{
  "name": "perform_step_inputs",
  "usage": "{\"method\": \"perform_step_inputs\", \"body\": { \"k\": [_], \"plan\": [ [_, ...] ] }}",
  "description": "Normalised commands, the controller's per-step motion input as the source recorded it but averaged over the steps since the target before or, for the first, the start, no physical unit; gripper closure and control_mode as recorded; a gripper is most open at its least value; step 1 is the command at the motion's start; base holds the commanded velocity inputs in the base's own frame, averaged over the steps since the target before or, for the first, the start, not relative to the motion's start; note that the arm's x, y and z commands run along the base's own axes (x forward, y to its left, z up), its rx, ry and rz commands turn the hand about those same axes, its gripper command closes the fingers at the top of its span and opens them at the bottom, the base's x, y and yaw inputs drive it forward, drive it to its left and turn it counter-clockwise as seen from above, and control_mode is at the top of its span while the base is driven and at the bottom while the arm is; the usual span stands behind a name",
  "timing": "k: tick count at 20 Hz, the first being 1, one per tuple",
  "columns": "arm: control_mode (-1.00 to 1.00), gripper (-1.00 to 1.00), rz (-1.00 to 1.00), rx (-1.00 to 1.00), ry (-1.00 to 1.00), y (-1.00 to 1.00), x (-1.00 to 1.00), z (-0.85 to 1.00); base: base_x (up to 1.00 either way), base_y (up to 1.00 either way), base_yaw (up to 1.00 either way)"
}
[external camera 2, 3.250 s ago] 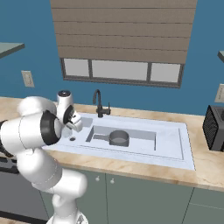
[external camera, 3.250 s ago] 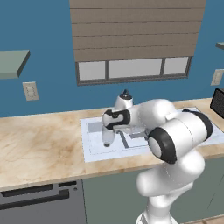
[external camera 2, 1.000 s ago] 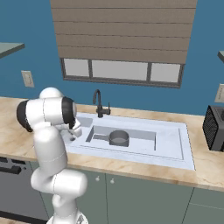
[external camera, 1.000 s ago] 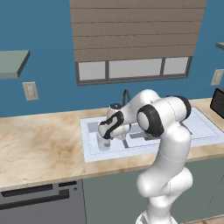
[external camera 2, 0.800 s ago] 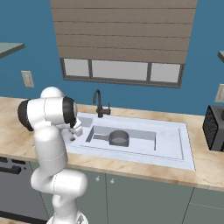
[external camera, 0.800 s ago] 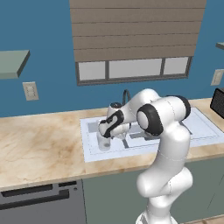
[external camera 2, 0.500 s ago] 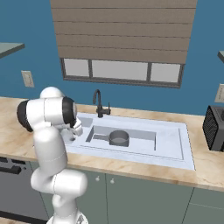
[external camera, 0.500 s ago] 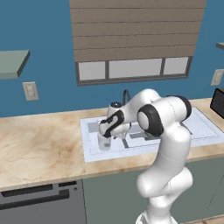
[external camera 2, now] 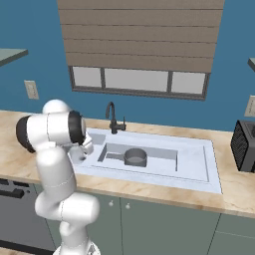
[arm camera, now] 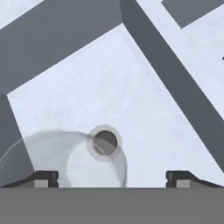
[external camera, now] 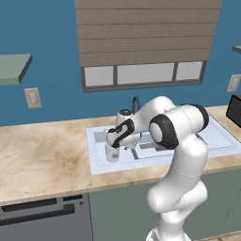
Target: Move any existing items from the left basin to the right basin for drying. Then move the glass cup from the counter to the left basin of the sink for washing.
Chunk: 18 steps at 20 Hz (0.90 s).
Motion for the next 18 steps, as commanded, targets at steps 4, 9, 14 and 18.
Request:
{"method": "perform_step_inputs", "body": {
  "k": [4,9,14,18],
  "plan": [
    [-1.0,-1.0,0.0,-0.01,0.0,0.0,-0.14,0.37,0.0,0.0,0.0],
    [-1.0,-1.0,0.0,-0.02,0.0,0.0,-0.2,0.37,0.0,0.0,0.0],
    [-1.0,-1.0,0.0,-0.04,0.0,0.0,-0.27,0.45,0.0,0.0,0.0],
    [-1.0,-1.0,0.0,-0.07,0.0,0.0,-0.35,0.53,0.0,0.0,0.0]
  ]
}}
